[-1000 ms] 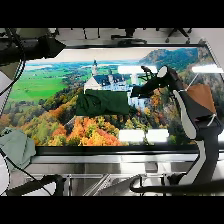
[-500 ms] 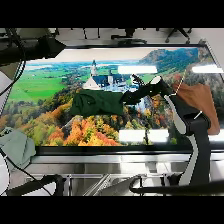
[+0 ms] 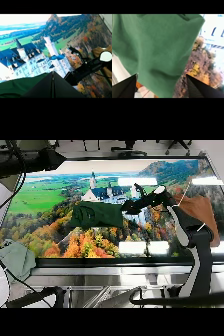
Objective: Fold the shirts.
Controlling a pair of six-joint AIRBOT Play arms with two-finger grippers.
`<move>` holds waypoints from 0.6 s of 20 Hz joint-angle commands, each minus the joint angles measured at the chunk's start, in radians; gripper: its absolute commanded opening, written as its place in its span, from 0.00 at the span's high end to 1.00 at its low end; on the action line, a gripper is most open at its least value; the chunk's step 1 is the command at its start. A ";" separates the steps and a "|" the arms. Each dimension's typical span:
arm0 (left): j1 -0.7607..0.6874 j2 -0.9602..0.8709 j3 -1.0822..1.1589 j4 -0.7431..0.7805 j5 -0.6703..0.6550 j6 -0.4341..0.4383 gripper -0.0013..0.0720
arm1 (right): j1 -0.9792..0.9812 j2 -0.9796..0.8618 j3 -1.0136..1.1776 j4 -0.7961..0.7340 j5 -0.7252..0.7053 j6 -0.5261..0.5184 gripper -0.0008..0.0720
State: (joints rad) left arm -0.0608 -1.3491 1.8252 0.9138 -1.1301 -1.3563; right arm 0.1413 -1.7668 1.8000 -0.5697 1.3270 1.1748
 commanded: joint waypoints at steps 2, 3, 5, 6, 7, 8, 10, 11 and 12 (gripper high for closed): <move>-0.001 0.000 0.000 0.000 -0.014 0.002 0.97 | 0.037 -0.048 0.000 0.006 -0.032 0.002 0.04; -0.001 0.000 0.000 0.001 -0.022 0.002 0.97 | 0.048 -0.056 0.000 0.007 -0.042 0.002 0.04; -0.001 0.000 0.000 0.002 -0.030 0.003 0.97 | 0.071 -0.063 0.000 0.006 -0.069 0.000 0.05; -0.001 0.000 0.000 0.002 -0.031 0.003 0.97 | 0.079 -0.063 0.000 0.006 -0.084 -0.002 0.16; -0.001 0.000 0.000 0.002 -0.032 0.003 0.97 | 0.084 -0.063 0.000 0.006 -0.096 -0.002 0.32; -0.001 0.000 0.000 0.002 -0.032 0.003 0.97 | 0.086 -0.062 0.000 0.008 -0.100 -0.012 0.54; -0.001 0.000 0.000 0.002 -0.038 0.003 0.97 | 0.086 -0.060 0.000 0.035 -0.095 -0.047 0.96; -0.001 0.000 0.000 0.002 -0.042 0.003 0.97 | 0.085 -0.055 0.001 0.061 -0.093 -0.050 0.96; -0.001 0.000 0.000 0.002 -0.047 0.003 0.97 | 0.079 -0.041 0.002 0.083 -0.092 -0.050 0.96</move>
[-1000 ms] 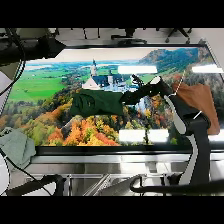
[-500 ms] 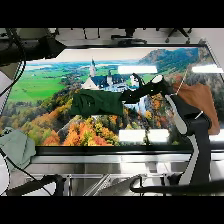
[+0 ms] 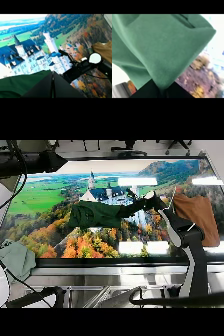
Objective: Fold the shirts.
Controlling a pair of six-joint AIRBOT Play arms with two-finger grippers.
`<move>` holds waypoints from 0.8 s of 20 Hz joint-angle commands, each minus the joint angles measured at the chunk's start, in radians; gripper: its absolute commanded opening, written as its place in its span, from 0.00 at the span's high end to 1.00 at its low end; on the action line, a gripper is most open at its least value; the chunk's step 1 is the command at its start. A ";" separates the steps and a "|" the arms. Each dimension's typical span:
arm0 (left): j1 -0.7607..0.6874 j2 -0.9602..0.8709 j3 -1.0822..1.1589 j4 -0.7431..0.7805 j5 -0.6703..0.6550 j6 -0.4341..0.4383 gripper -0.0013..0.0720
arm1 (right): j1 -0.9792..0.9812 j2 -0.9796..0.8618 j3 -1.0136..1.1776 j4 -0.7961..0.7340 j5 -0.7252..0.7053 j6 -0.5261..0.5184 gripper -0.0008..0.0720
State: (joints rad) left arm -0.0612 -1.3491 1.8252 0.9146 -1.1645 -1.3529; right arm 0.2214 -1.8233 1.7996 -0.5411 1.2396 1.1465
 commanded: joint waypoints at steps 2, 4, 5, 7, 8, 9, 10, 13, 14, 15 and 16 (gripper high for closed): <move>0.000 0.000 0.000 0.001 -0.015 0.000 0.97 | -0.032 0.076 0.024 0.072 -0.003 -0.017 0.96; 0.000 0.000 0.000 0.001 -0.016 0.011 0.97 | -0.090 0.169 0.079 0.075 -0.011 0.014 0.96; 0.000 0.000 0.000 0.001 -0.018 0.010 0.97 | -0.127 0.222 0.116 0.075 -0.031 0.031 0.96; 0.000 0.000 0.000 0.001 -0.019 0.010 0.97 | -0.219 0.308 0.186 0.070 -0.082 0.082 0.96; 0.000 0.000 0.000 0.000 -0.019 0.010 0.97 | -0.281 0.344 0.212 0.052 -0.116 0.132 0.96; 0.000 0.000 0.000 -0.001 -0.019 0.010 0.97 | -0.348 0.375 0.227 0.011 -0.145 0.196 0.96; 0.000 0.000 0.000 0.000 -0.019 0.010 0.97 | -0.413 0.401 0.227 -0.031 -0.162 0.260 0.96; 0.000 0.000 0.000 -0.001 -0.019 0.010 0.97 | -0.597 0.440 0.227 -0.137 -0.135 0.370 0.96; 0.000 0.000 0.000 -0.001 -0.019 0.010 0.97 | -0.644 0.444 0.227 -0.176 -0.124 0.401 0.96; 0.000 0.000 0.000 -0.001 -0.019 0.010 0.97 | -0.690 0.443 0.227 -0.224 -0.109 0.433 0.96; 0.000 0.000 0.000 -0.001 -0.019 0.010 0.97 | -0.729 0.442 0.226 -0.260 -0.079 0.451 0.96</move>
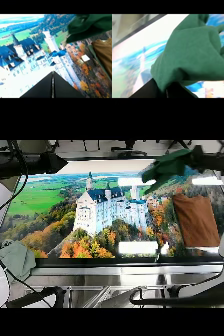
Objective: Fold the shirts.
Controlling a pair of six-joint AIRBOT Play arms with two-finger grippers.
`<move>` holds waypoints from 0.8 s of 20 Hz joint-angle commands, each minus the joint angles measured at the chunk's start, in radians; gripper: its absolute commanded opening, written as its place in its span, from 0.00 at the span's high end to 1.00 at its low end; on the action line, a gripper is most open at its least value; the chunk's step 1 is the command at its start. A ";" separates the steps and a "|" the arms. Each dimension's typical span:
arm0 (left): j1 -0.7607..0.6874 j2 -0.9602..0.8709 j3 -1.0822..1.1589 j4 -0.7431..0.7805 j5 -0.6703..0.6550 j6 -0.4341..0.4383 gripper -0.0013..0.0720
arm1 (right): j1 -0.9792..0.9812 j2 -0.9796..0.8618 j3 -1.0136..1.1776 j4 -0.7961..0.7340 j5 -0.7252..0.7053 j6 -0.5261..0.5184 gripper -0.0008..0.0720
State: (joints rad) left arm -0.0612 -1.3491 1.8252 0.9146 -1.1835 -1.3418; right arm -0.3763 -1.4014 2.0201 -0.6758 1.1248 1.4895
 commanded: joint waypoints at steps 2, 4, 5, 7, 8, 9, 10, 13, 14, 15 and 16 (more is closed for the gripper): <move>-0.001 0.000 0.000 -0.002 0.000 -0.002 0.97 | -0.185 0.018 0.005 -0.211 0.143 0.152 0.96; -0.001 0.000 0.000 -0.002 0.000 -0.002 0.97 | -0.210 0.035 0.005 -0.318 0.236 0.176 0.96; -0.001 0.000 0.000 -0.002 0.000 -0.002 0.97 | -0.210 0.051 0.005 -0.382 0.278 0.193 0.96; -0.001 0.000 0.000 -0.002 -0.005 -0.002 0.97 | -0.210 0.087 0.005 -0.501 0.410 0.267 0.96; -0.001 0.000 0.000 -0.002 -0.005 -0.002 0.97 | -0.210 0.101 0.004 -0.534 0.473 0.309 0.96; -0.001 0.000 0.000 -0.002 -0.005 -0.002 0.97 | -0.210 0.118 0.004 -0.569 0.530 0.357 0.96; -0.001 -0.001 0.000 -0.002 -0.005 -0.001 0.97 | -0.210 0.135 0.004 -0.601 0.568 0.393 0.96; 0.000 -0.003 0.000 -0.001 -0.023 -0.001 0.97 | -0.210 0.175 0.003 -0.717 0.702 0.427 0.96; 0.000 -0.003 -0.001 -0.001 -0.029 -0.001 0.97 | -0.210 0.183 -0.012 -0.755 0.717 0.426 0.96; 0.000 -0.003 -0.001 -0.001 -0.031 -0.001 0.97 | -0.210 0.196 -0.044 -0.758 0.715 0.427 0.95; 0.000 -0.003 -0.001 -0.001 -0.029 -0.001 0.97 | -0.210 0.200 -0.079 -0.767 0.713 0.426 0.95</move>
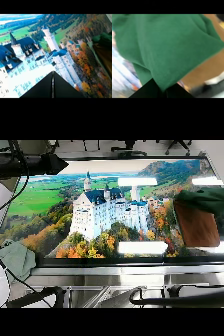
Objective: Fold the shirts.
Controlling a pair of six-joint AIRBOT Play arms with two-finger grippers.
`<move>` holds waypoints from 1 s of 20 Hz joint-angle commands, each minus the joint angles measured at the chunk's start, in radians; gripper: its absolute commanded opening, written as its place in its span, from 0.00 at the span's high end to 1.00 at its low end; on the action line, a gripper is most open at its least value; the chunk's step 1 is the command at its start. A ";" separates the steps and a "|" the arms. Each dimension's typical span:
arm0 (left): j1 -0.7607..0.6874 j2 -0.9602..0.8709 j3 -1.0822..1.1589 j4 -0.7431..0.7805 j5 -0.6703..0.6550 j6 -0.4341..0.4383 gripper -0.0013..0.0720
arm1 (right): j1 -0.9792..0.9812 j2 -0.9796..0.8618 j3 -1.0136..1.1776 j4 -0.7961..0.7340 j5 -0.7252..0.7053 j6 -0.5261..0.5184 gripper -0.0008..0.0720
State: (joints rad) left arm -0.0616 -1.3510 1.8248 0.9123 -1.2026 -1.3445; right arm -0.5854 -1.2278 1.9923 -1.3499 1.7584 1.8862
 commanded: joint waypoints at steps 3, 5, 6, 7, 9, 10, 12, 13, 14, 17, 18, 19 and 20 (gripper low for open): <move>0.000 -0.001 0.000 0.002 -0.011 0.002 0.97 | -0.001 0.024 -0.203 -0.117 0.049 0.029 0.95; 0.000 -0.001 0.000 0.002 -0.011 0.002 0.97 | -0.001 0.024 -0.328 -0.117 -0.004 0.029 0.94; 0.000 -0.001 0.000 0.002 -0.011 0.002 0.97 | -0.001 0.024 -0.390 -0.117 -0.037 0.029 0.89; 0.000 -0.001 0.000 0.003 -0.011 0.002 0.97 | -0.001 0.023 -0.444 -0.119 -0.072 0.029 0.70; 0.000 -0.001 0.000 0.002 -0.011 0.002 0.97 | -0.001 0.010 -0.506 -0.144 -0.104 0.029 0.42; 0.000 -0.001 0.000 0.003 -0.011 0.002 0.97 | -0.001 0.001 -0.499 -0.150 -0.105 0.021 0.35; 0.000 -0.001 0.000 0.003 -0.007 0.002 0.97 | 0.002 -0.006 -0.359 -0.129 -0.136 -0.028 0.35; 0.000 0.000 0.000 0.003 -0.001 0.002 0.97 | 0.002 -0.006 -0.301 -0.086 -0.159 -0.038 0.35; 0.006 0.000 0.000 0.002 0.007 0.002 0.97 | 0.002 -0.005 -0.251 -0.019 -0.189 -0.054 0.36; 0.024 0.000 0.019 0.003 0.010 0.013 0.97 | 0.036 0.020 -0.213 0.185 -0.262 -0.132 0.86; 0.034 0.000 0.033 0.003 -0.013 0.013 0.97 | 0.074 0.031 -0.216 0.185 -0.270 -0.143 0.87; 0.044 0.006 0.034 0.003 -0.049 0.013 0.97 | 0.124 0.042 -0.223 0.184 -0.269 -0.161 0.96; 0.050 0.020 0.009 0.002 -0.079 0.013 0.97 | 0.184 0.054 -0.240 0.183 -0.271 -0.182 0.96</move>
State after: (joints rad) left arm -0.0311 -1.3457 1.8423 0.9150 -1.2213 -1.3342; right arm -0.4999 -1.1995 1.7500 -1.2419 1.5265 1.7679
